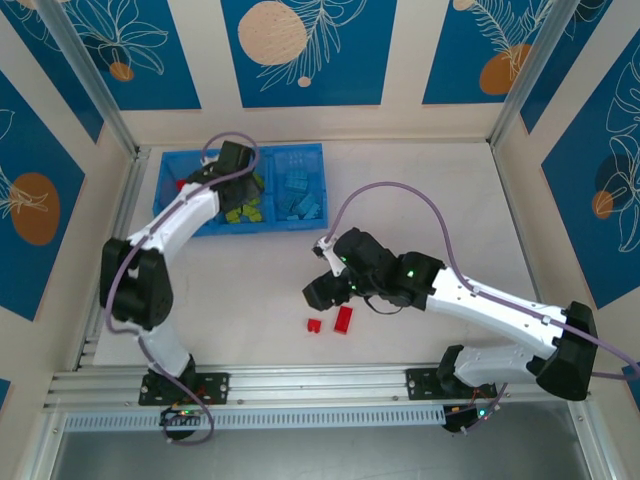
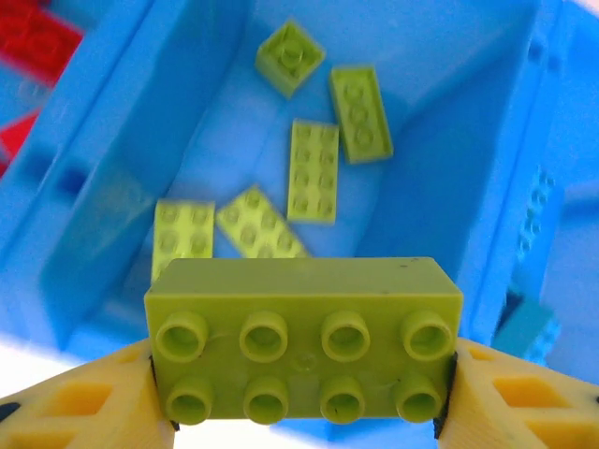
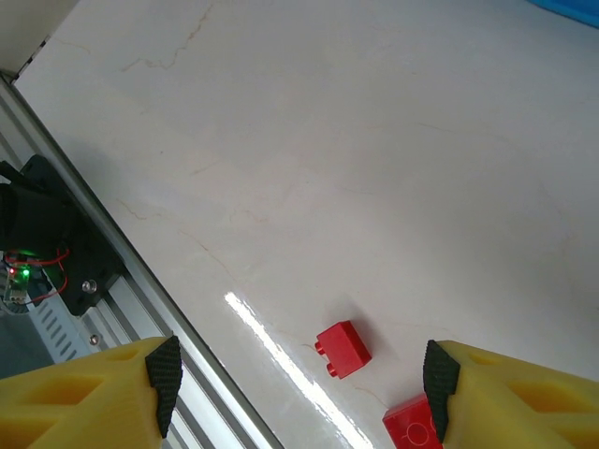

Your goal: Sort the legos into containers by color

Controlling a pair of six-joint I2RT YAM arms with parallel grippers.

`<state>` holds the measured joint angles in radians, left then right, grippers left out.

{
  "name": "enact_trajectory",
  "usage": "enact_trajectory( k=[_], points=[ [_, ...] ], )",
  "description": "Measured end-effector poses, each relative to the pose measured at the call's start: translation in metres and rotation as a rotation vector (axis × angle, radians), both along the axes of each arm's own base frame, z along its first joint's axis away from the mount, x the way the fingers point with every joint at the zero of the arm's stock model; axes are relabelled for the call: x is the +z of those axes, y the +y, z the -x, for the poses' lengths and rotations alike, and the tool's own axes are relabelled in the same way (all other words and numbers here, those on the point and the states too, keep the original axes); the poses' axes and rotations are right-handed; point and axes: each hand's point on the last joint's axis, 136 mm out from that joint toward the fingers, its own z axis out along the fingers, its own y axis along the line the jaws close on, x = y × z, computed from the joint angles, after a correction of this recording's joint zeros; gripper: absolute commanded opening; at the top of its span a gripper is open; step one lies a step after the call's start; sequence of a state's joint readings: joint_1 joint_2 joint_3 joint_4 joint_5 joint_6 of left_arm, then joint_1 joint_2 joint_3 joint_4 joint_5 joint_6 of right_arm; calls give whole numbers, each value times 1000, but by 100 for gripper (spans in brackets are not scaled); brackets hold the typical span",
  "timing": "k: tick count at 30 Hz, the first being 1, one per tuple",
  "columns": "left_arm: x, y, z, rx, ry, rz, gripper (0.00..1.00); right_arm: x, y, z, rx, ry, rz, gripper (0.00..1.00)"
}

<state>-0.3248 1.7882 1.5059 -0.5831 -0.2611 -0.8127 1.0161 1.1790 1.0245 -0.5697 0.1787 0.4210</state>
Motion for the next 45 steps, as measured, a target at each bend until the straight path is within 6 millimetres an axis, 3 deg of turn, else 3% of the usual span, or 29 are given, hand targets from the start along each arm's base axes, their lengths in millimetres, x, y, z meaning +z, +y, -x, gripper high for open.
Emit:
enact_trajectory(
  k=[2, 5, 9, 13, 15, 18, 21, 23, 25, 27, 31, 34, 39, 45],
  points=[
    [-3, 4, -24, 3, 3, -2, 73, 3, -4, 0, -15, -4, -10, 71],
    [-4, 7, -40, -5, 4, -8, 77, 8, -8, 0, -32, -10, -22, 71],
    [6, 7, -39, -25, 5, -14, 80, 8, -14, 0, -51, -9, -26, 71],
    [21, 2, -28, -68, 3, 7, 77, 8, -20, -5, -81, -3, -38, 71],
    [33, -1, -14, -90, -11, 31, 76, 9, -25, -11, -111, 4, -59, 71],
    [53, -13, 23, -150, -31, 50, 76, 8, -38, -26, -195, 32, -96, 71],
    [73, -51, 74, -280, -66, 52, 75, 2, -60, -48, -316, 72, -131, 71],
    [76, -88, 115, -409, -78, 56, 74, -2, -76, -60, -395, 98, -152, 71],
    [66, -117, 152, -524, -57, 58, 74, -4, -88, -67, -451, 118, -168, 71],
    [39, -139, 185, -619, 9, 42, 73, -3, -97, -73, -491, 133, -185, 71],
    [-26, -159, 239, -751, 184, -40, 73, 2, -110, -78, -536, 146, -219, 71],
    [-59, -169, 269, -820, 290, -85, 74, 5, -115, -75, -546, 151, -238, 71],
    [-83, -185, 298, -898, 374, -100, 75, 1, -120, -66, -555, 168, -252, 71],
    [-107, -194, 308, -921, 441, -104, 67, -5, -123, -62, -559, 188, -245, 71]
  ],
)
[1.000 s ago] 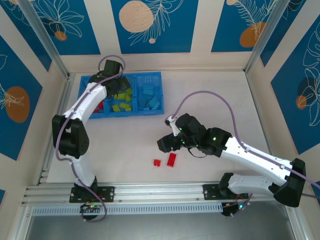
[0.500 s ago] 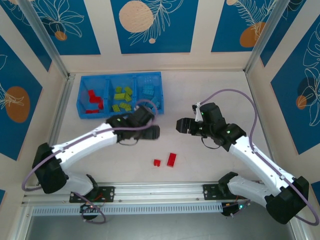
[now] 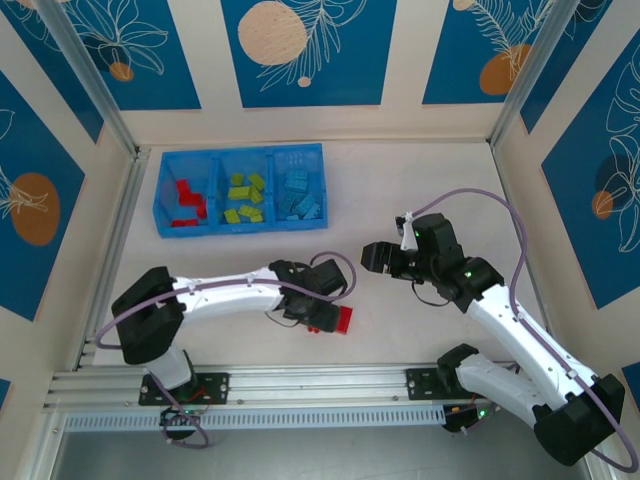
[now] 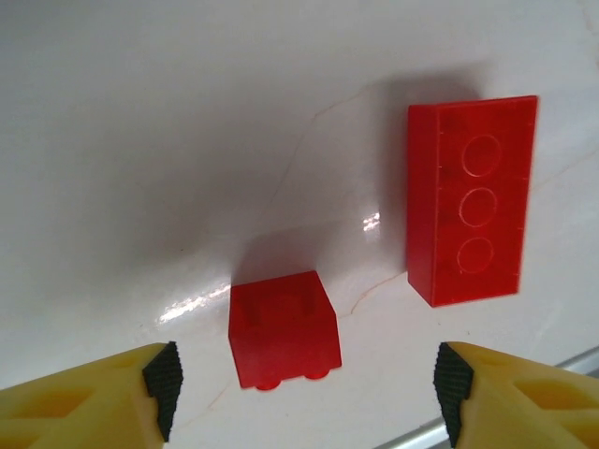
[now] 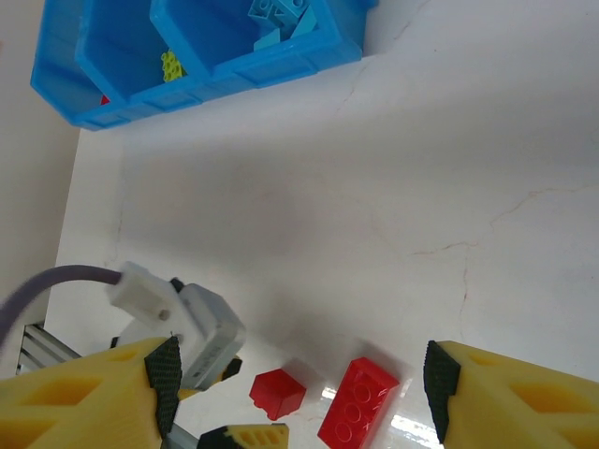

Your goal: Sort the legos into containers by color

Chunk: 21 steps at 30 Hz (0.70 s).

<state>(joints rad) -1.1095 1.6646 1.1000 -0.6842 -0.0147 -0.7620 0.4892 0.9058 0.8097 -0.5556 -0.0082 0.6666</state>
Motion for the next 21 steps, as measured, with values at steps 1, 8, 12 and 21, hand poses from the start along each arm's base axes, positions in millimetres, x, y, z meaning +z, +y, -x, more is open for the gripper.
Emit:
enact_trajectory(
  k=[1, 8, 12, 21],
  points=[
    [-4, 0, 1, 1, 8, -7, 65, 0, 0, 0, 0, 2, 1, 71],
    [-20, 0, 2, 13, 33, -41, 49, -1, -2, 3, -3, 10, 5, 71],
    [-28, 3, 4, 12, 42, -61, 42, -1, -3, 2, -5, 9, 4, 72],
    [-28, 8, 1, 17, 27, -67, 28, 0, 1, 6, 16, 20, -16, 72]
  ],
)
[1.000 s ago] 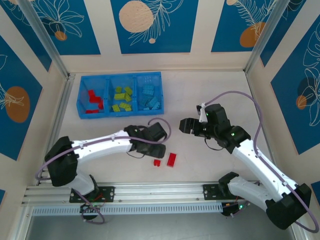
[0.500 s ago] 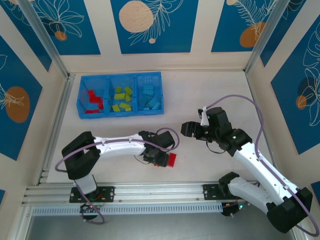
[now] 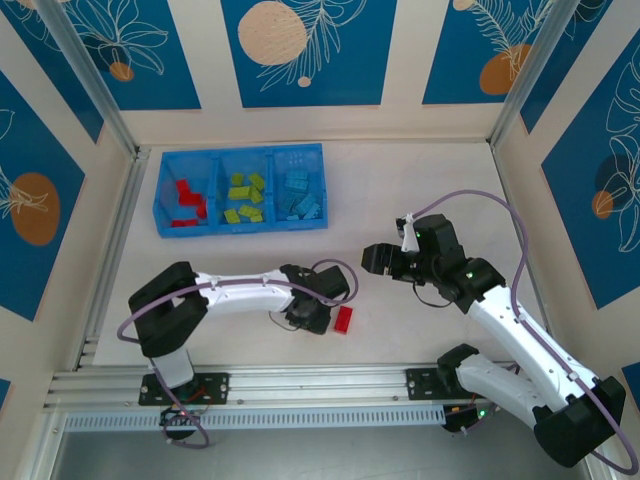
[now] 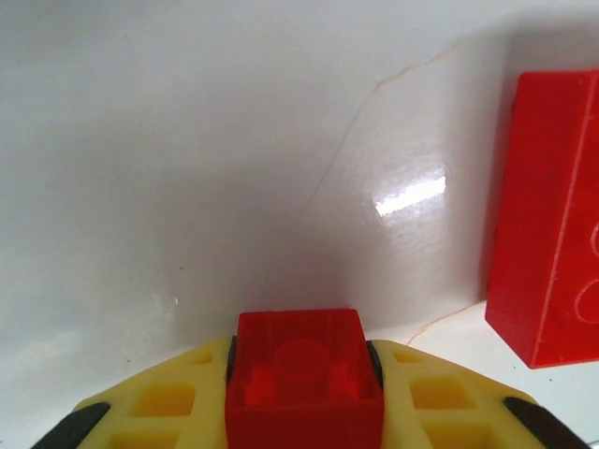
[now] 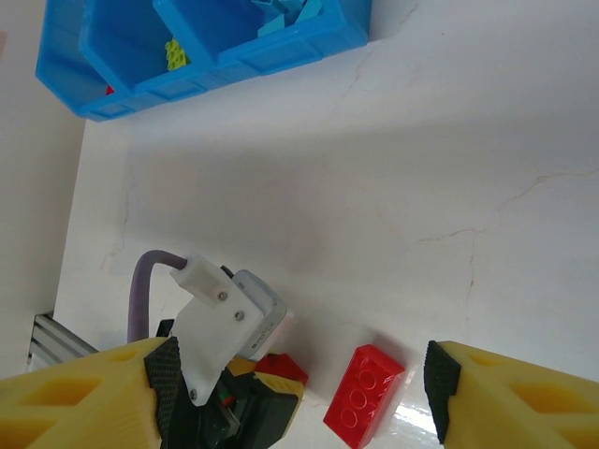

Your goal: Sort the legos into containers by color

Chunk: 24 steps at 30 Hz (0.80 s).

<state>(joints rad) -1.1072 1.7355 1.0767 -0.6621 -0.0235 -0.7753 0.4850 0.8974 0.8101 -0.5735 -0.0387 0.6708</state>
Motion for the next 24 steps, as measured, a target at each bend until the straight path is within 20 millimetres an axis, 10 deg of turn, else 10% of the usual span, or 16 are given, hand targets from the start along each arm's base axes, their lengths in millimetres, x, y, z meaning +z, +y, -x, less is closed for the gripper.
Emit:
enact_trajectory(
  k=[6, 14, 24],
  points=[
    [49, 26, -47, 104, -116, 91, 28, 8, 29, 19, 138, -20, -40, 72],
    [140, 160, -186, 577, -400, 154, 28, 23, 81, 52, 378, -83, -40, 72],
    [148, 290, -297, 969, -454, 96, 31, 18, 89, 42, 376, -100, 13, 72]
  ],
)
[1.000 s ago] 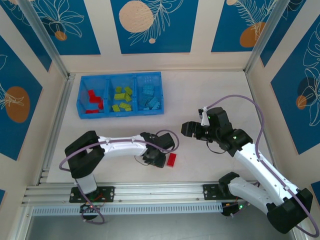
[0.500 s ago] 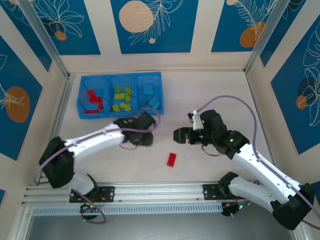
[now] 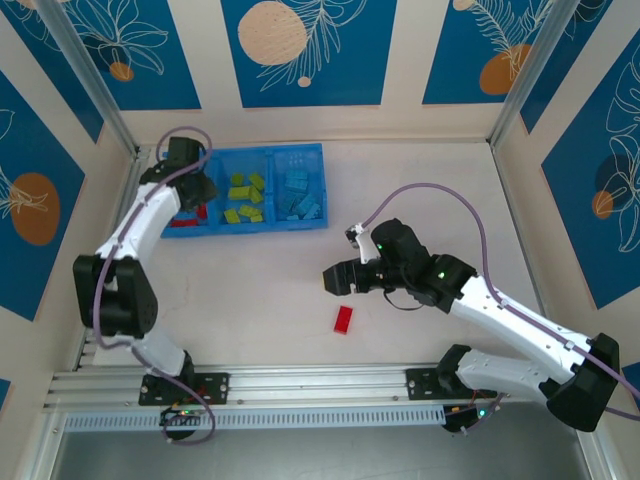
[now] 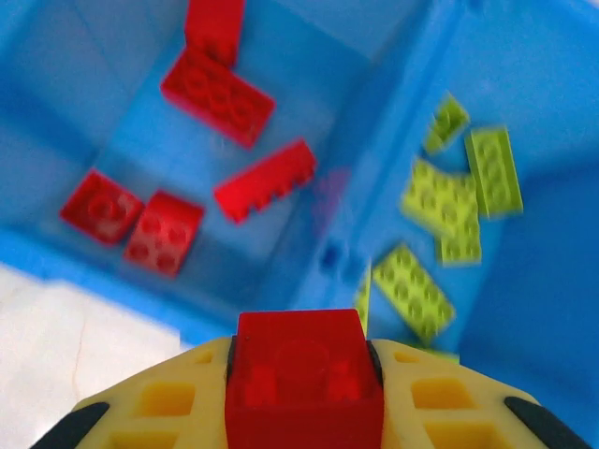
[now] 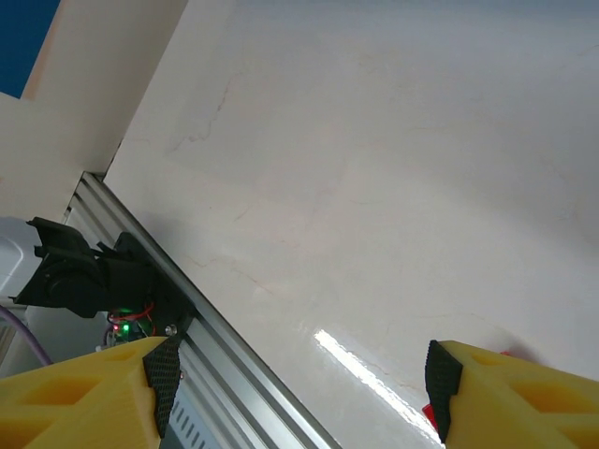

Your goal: Sort the legos into containers by color

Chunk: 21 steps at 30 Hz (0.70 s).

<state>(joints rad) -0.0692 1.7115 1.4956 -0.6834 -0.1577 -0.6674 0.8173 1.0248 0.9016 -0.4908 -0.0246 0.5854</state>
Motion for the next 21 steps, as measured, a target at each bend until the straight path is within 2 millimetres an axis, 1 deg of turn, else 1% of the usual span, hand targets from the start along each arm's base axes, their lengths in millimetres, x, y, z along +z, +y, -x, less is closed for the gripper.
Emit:
enact_trajectory(
  k=[2, 3, 4, 5, 7, 9, 11, 14, 15, 17, 18, 20, 21],
  points=[
    [-1, 14, -26, 36, -7, 17, 36, -1, -1, -1, -2, -3, 4, 72],
    [-1, 19, -35, 50, -9, 28, 40, -1, -1, -1, -3, -4, 6, 72],
    [-2, 24, -47, 61, -12, 36, 46, -1, -1, -1, -5, -4, 7, 72],
    [-3, 28, -57, 70, -15, 49, 51, 0, -1, -2, -6, -5, 8, 72],
    [-3, 34, -74, 82, -18, 65, 57, 1, -1, -3, -8, -8, 12, 72],
    [-1, 36, -85, 87, -22, 76, 63, 2, 0, -5, -10, -8, 13, 72],
    [2, 36, -88, 85, -23, 82, 64, 5, 0, -6, -13, -11, 14, 72],
    [7, 33, -83, 75, -22, 94, 64, 7, 0, -8, -17, -18, 12, 72],
    [9, 29, -77, 66, -23, 102, 64, 8, 0, -8, -17, -19, 12, 72],
    [13, 20, -59, 43, -21, 121, 64, 7, -1, -10, -27, -23, 16, 72],
    [17, 13, -45, 28, -20, 131, 63, 7, -3, -12, -36, -26, 19, 72],
    [27, -6, -20, -17, -34, 145, 63, 7, -7, -18, -65, -26, 22, 72],
    [33, -21, -5, -54, -45, 150, 63, 7, -10, -21, -81, -23, 22, 72]
  ],
)
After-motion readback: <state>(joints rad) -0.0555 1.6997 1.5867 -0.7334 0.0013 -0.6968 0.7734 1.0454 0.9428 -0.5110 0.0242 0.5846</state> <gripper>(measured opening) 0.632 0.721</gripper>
